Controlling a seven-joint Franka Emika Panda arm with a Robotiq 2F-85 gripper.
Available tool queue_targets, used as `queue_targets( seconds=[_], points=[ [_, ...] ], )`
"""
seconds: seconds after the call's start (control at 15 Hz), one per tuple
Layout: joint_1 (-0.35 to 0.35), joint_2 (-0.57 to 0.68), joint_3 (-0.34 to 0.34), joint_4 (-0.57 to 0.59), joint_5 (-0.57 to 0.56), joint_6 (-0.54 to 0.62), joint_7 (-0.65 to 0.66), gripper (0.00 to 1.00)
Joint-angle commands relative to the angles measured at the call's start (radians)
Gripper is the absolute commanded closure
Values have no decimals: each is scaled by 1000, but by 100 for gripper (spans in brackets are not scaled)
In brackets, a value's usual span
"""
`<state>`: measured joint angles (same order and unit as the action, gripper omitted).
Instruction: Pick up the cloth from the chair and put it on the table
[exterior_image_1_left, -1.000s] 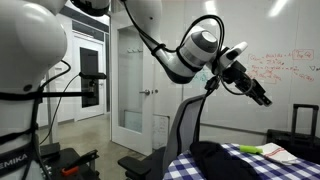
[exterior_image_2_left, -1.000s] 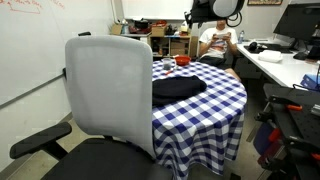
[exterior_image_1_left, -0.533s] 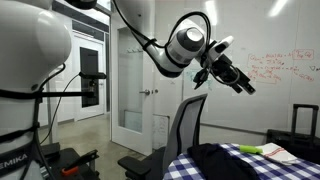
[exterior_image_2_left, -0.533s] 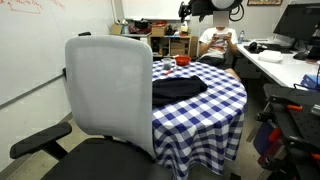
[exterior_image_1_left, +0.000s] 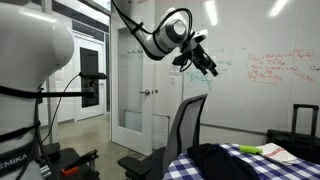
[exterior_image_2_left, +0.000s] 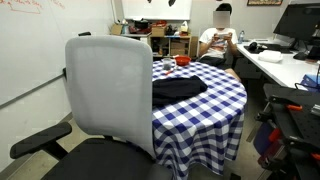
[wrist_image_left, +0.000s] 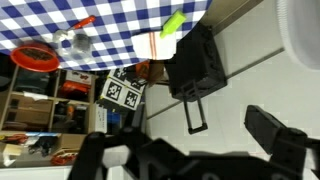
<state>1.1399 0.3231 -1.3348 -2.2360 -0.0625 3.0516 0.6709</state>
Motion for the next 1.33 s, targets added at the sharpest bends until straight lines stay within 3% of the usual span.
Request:
queue_targets(
  seconds=[0.0,0.33,0.67,0.87,1.0,1.27],
  points=[
    [53,-155,22,81,-47,-215,-105,0],
    [116,-253,-27,141,-145,-523,-254,0],
    [147,-440,-72,128,-339,-573,-429,0],
    [87,-567,-3,114,-430,-548,-498,0],
    [30,-662,80,93,-463,-576,-529,0],
    [-76,-819,295,44,-437,-825,-537,0]
  ],
)
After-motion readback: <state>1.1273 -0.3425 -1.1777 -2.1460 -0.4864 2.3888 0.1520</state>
